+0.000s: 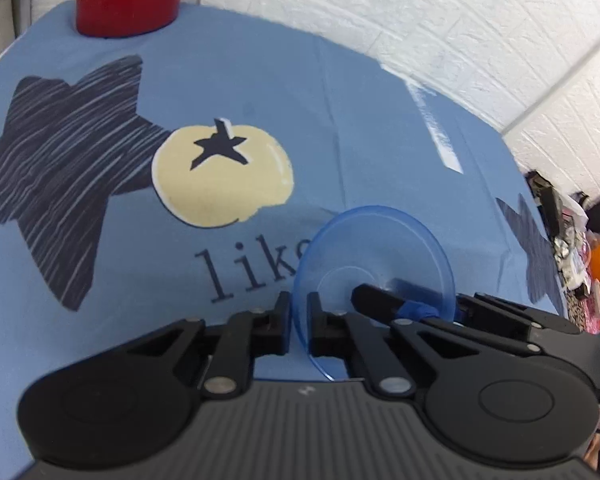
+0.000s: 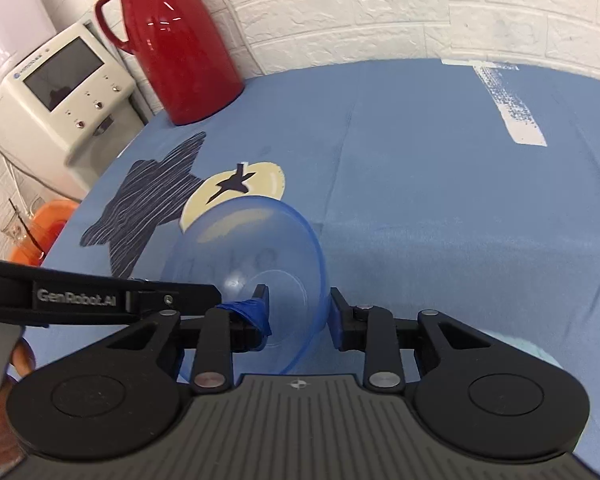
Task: Organize plates and bowls
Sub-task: 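Reach the left gripper to the clear blue bowl and grasp its rim, then lower the blue bowl into the red-and-white bowl and open the left gripper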
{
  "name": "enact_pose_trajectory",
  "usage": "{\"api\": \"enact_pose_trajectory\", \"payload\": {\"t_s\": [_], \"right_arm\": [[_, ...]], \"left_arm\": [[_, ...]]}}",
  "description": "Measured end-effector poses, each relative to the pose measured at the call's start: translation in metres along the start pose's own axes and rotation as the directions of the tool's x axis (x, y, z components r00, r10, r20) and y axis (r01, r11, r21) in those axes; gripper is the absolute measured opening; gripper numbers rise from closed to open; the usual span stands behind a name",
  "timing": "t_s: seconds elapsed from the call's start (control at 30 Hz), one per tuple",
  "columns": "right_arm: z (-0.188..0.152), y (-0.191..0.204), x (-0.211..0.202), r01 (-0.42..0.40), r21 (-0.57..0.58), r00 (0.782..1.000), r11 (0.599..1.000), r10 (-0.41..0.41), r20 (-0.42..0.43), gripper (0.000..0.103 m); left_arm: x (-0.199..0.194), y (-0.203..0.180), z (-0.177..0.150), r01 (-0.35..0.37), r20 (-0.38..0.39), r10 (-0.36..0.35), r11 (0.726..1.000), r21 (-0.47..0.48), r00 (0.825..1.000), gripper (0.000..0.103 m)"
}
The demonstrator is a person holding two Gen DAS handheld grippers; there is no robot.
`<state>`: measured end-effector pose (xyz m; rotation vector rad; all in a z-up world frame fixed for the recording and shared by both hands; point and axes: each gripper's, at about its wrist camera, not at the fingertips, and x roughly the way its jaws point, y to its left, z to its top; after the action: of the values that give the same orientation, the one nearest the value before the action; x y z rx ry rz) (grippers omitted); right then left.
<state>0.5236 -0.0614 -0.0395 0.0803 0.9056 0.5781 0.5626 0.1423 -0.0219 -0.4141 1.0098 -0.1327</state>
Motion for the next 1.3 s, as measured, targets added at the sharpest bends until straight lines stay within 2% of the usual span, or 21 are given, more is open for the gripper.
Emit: {"api": "enact_pose_trajectory", "payload": {"t_s": [0.2, 0.37, 0.5, 0.63, 0.73, 1.03, 1.1, 1.17, 1.23, 1.3], "right_arm": [[-0.022, 0.014, -0.069, -0.016, 0.045, 1.000, 0.999, 0.017, -0.020, 0.015], [-0.073, 0.030, -0.136, 0.002, 0.064, 0.998, 0.998, 0.001, -0.055, 0.016], [-0.122, 0.038, -0.170, 0.010, 0.091, 0.998, 0.996, -0.004, -0.068, 0.019], [-0.162, 0.042, -0.185, 0.019, 0.108, 0.996, 0.994, -0.009, -0.089, 0.020], [-0.181, 0.044, -0.192, 0.013, 0.109, 0.997, 0.994, -0.005, -0.080, 0.021], [-0.208, 0.037, -0.198, -0.015, 0.158, 0.993, 0.987, 0.033, -0.109, 0.022], [-0.209, 0.033, -0.201, -0.017, 0.192, 0.994, 0.981, 0.038, -0.104, 0.021], [-0.209, 0.031, -0.203, -0.025, 0.203, 0.994, 0.979, 0.046, -0.101, 0.021], [-0.210, 0.030, -0.205, -0.028, 0.213, 0.994, 0.977, 0.050, -0.096, 0.021], [-0.210, 0.031, -0.206, -0.019, 0.195, 0.994, 0.981, 0.039, -0.098, 0.021]], "left_arm": [[-0.060, -0.025, -0.036, 0.079, -0.022, -0.078, 0.997, 0.021, 0.997, 0.000], [-0.101, -0.052, -0.099, 0.136, -0.089, -0.131, 0.990, 0.046, 0.987, 0.000], [-0.121, -0.067, -0.157, 0.172, -0.135, -0.162, 0.983, 0.064, 0.977, 0.000], [-0.125, -0.078, -0.205, 0.164, -0.184, -0.144, 0.981, 0.099, 0.972, 0.000], [-0.127, -0.083, -0.229, 0.149, -0.196, -0.122, 0.981, 0.126, 0.973, 0.000], [-0.129, -0.087, -0.260, 0.138, -0.215, -0.098, 0.975, 0.177, 0.972, 0.001], [-0.130, -0.088, -0.258, 0.135, -0.213, -0.096, 0.974, 0.180, 0.972, 0.007], [-0.132, -0.088, -0.256, 0.151, -0.217, -0.112, 0.973, 0.175, 0.970, 0.047], [-0.137, -0.088, -0.255, 0.201, -0.220, -0.162, 0.965, 0.171, 0.962, 0.063], [-0.144, -0.094, -0.255, 0.177, -0.198, -0.137, 0.963, 0.205, 0.971, 0.065]]}}
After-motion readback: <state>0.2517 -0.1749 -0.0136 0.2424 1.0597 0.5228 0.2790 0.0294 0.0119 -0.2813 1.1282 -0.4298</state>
